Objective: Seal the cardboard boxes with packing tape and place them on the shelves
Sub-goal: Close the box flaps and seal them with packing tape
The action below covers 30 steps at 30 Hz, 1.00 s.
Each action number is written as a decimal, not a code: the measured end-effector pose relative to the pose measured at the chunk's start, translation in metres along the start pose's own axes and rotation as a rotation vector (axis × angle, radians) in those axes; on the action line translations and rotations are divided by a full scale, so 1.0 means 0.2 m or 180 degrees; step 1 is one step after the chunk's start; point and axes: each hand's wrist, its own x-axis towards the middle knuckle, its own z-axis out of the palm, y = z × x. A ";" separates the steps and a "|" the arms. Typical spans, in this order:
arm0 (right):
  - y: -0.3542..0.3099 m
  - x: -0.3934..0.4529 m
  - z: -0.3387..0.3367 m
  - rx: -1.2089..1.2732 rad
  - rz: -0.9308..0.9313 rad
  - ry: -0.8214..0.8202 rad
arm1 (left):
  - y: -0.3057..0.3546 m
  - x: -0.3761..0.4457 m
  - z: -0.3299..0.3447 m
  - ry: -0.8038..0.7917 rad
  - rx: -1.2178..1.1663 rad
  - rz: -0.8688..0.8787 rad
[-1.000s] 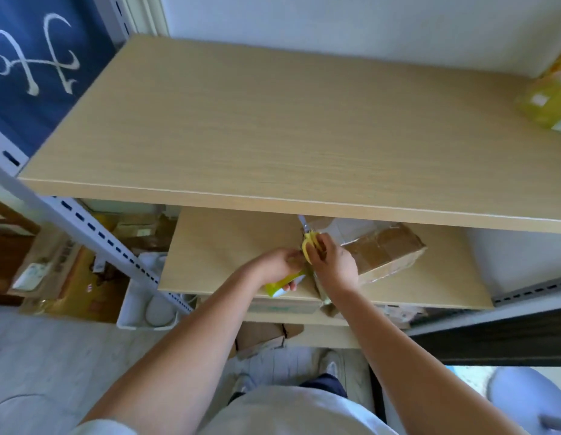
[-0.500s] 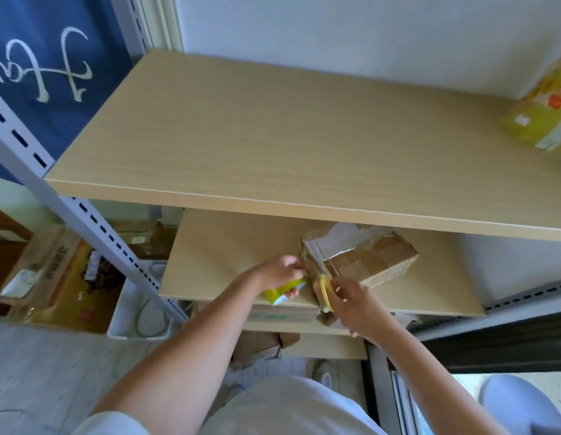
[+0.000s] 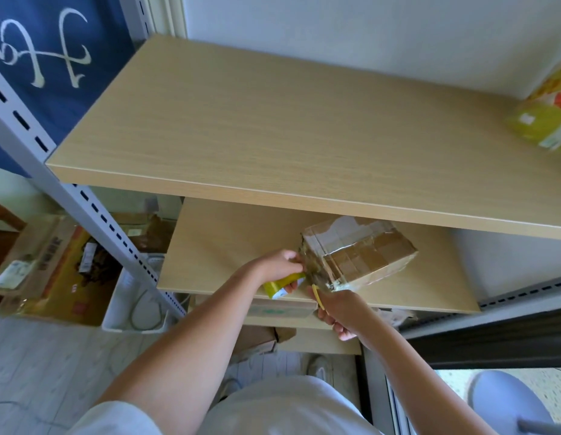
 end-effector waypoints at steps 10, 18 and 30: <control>0.02 -0.02 0.04 -0.0043 -0.0801 0.0479 | 0.01 0.00 0.00 0.0170 0.0418 -0.0159; 0.08 -0.03 0.03 -0.0234 -0.1228 0.0787 | 0.00 0.02 -0.01 0.0101 0.0500 -0.0268; 0.07 -0.17 0.07 -0.0273 -0.1604 0.0882 | -0.13 -0.09 -0.09 0.0255 -0.0011 -0.0368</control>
